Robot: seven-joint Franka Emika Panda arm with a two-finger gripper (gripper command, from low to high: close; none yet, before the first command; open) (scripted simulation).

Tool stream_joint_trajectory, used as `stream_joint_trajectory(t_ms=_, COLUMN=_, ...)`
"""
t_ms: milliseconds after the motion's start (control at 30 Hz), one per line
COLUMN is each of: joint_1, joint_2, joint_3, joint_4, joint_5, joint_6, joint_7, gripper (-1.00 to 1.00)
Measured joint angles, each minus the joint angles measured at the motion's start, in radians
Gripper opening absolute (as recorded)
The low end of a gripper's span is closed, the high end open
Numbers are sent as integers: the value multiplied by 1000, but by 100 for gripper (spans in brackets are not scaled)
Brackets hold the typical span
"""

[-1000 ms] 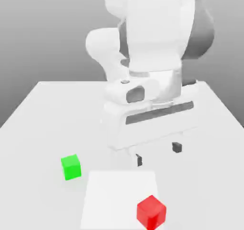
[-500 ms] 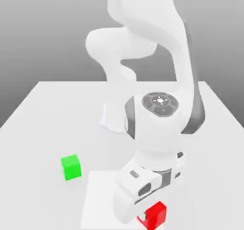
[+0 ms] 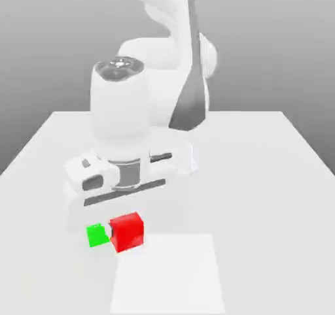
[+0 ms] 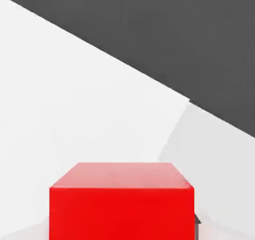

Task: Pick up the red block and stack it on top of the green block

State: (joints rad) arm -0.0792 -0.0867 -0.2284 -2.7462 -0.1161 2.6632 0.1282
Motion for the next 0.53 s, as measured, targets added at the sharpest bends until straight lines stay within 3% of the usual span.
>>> stream_joint_trajectory(t_ms=200, joint_1=-110, joint_2=-141, joint_3=-104, joint_4=-167, joint_5=-55, joint_6=28, joint_7=-92, gripper=-100)
stream_joint_trajectory(t_ms=433, joint_1=-63, joint_2=73, joint_3=-118, joint_4=-173, joint_5=120, joint_6=241, joint_7=-222, gripper=-100)
stream_joint_trajectory(t_ms=467, joint_1=-63, joint_2=99, joint_3=-108, joint_4=-172, joint_5=150, joint_6=265, joint_7=-242, gripper=100)
stream_joint_trajectory(t_ms=533, joint_1=-53, joint_2=99, joint_3=-108, joint_4=-172, joint_5=150, joint_6=265, joint_7=-242, gripper=100)
